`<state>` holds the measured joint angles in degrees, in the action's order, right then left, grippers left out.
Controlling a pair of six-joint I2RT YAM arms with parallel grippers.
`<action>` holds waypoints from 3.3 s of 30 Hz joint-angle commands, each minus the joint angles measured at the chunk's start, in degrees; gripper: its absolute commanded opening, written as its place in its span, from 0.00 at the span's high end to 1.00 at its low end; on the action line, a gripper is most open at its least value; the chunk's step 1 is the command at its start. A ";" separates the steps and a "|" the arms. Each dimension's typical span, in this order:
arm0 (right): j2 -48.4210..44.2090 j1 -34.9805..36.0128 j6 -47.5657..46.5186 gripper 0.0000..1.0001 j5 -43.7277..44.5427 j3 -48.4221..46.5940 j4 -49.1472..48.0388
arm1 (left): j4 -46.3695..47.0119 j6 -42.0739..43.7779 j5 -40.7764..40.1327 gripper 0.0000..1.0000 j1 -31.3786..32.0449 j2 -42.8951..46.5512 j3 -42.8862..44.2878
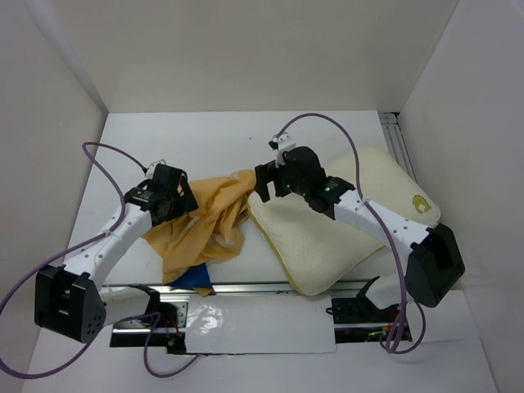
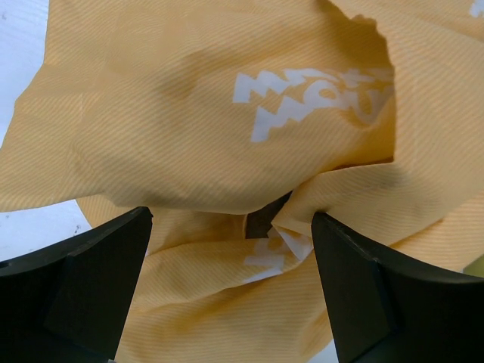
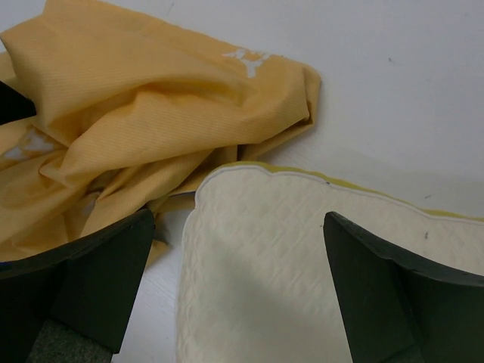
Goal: Put the pillow into the pillowcase
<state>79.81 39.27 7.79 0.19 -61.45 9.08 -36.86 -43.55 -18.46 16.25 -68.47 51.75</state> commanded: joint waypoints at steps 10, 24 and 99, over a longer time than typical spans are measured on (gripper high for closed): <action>9.65 8.45 0.29 0.00 -3.72 -3.58 -2.40 | 6.01 2.51 -0.53 0.26 -5.00 -6.23 -2.97; 24.07 17.77 5.91 0.02 -1.06 -10.08 -4.86 | 7.51 -0.12 -3.86 1.00 -10.27 -5.63 -1.91; 26.35 -7.11 0.11 0.00 -4.84 -27.57 11.05 | 6.63 6.81 9.58 0.06 -24.51 -32.66 25.24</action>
<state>104.84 30.20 6.22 -5.19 -88.66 19.92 -31.42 -35.09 -9.08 -8.62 -96.47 76.51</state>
